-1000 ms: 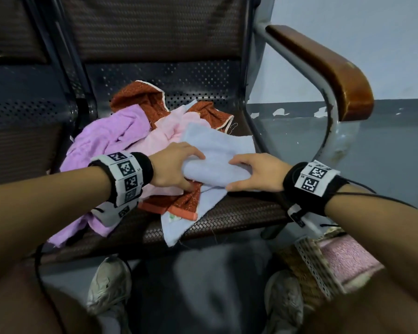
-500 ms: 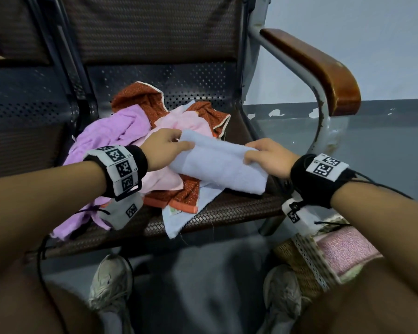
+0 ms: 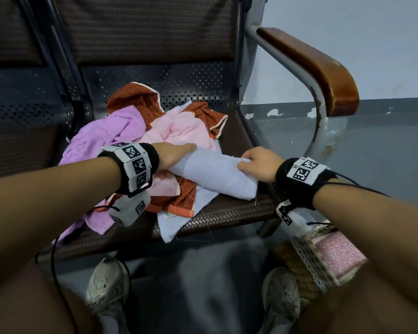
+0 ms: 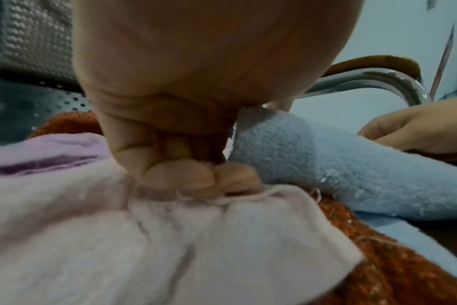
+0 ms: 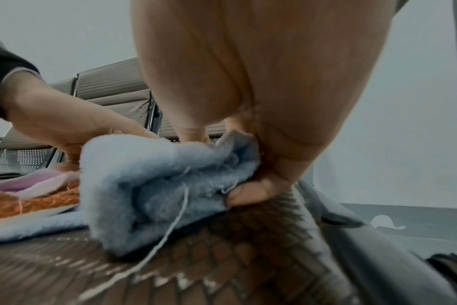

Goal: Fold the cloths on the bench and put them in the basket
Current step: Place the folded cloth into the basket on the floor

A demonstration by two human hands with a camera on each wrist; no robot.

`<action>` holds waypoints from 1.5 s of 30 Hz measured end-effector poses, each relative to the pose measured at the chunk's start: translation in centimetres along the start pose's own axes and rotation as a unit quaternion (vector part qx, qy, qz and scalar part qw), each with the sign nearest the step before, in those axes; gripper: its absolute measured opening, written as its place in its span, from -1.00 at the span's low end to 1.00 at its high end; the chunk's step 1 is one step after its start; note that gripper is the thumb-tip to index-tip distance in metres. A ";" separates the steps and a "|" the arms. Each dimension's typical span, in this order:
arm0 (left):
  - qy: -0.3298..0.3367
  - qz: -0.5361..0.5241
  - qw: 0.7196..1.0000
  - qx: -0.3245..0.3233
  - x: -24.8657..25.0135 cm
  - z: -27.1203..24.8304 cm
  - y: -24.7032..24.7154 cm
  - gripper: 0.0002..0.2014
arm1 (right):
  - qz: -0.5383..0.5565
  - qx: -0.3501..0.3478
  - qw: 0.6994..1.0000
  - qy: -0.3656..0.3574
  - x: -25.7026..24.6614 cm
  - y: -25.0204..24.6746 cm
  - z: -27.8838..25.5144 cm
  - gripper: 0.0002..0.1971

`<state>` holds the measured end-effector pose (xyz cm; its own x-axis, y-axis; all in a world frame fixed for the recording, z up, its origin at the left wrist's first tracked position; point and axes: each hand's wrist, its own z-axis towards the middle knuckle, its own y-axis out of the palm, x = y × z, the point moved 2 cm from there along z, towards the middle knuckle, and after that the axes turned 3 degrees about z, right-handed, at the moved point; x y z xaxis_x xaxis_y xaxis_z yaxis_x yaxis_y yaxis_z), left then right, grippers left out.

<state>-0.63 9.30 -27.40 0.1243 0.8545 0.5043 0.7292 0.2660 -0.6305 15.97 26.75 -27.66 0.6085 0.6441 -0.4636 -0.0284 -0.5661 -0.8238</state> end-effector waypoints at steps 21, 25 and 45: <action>0.320 -0.342 0.880 -0.081 10.9 -7.4 4.8 -0.47 | 0.447 0.115 0.884 -0.072 0.4 -7.9 -7.2 -0.70; 0.327 -0.252 0.890 -0.193 13.3 -9.1 9.9 -0.68 | 0.498 0.175 0.850 -0.010 5.0 -10.2 -10.6 -0.66; 0.122 0.149 0.849 -0.492 17.8 -14.2 51.8 -0.69 | 0.551 0.310 0.572 0.523 40.3 9.2 -30.4 -0.47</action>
<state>48.92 31.92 -42.69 0.4508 0.6679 0.5922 0.8350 -0.5501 -0.0151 64.37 31.82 -44.04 0.0830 -0.7718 -0.6304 -0.9298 0.1677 -0.3277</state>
